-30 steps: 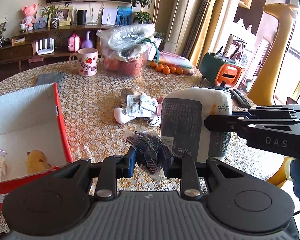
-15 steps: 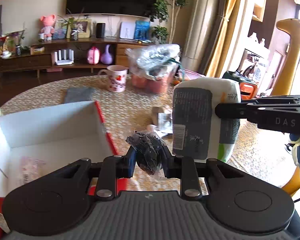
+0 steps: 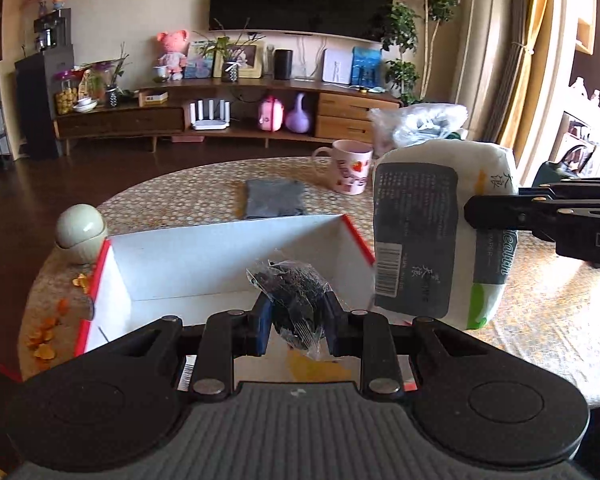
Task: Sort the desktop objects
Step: 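Carry bag and tube over the red box and release both inside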
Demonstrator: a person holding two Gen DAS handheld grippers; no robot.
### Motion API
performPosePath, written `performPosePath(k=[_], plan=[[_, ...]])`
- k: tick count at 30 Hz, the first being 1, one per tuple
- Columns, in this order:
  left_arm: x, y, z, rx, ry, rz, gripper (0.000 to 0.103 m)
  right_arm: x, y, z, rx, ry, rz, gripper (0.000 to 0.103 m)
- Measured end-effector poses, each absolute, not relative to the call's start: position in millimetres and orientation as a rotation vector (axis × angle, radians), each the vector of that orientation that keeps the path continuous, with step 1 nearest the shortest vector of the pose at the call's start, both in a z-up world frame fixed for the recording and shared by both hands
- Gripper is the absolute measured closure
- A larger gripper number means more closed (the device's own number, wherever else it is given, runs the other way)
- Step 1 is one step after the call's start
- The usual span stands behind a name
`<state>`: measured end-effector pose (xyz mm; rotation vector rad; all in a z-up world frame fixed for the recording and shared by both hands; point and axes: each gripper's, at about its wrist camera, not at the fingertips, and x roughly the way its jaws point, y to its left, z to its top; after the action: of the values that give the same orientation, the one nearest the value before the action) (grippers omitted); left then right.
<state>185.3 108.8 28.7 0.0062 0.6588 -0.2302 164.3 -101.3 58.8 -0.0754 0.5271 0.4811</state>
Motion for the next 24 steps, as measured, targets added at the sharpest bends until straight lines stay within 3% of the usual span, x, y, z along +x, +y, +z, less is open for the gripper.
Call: performPosePath(k=[11, 24], plan=[[227, 143, -5, 0.009, 0.736, -0.165, 0.078, 199, -45, 26, -0.11, 0.604, 0.488, 0.091], [269, 158, -33, 0.059, 0.847, -0.136, 0.078, 243, -4, -6, -0.075, 0.858, 0.527, 0.091]])
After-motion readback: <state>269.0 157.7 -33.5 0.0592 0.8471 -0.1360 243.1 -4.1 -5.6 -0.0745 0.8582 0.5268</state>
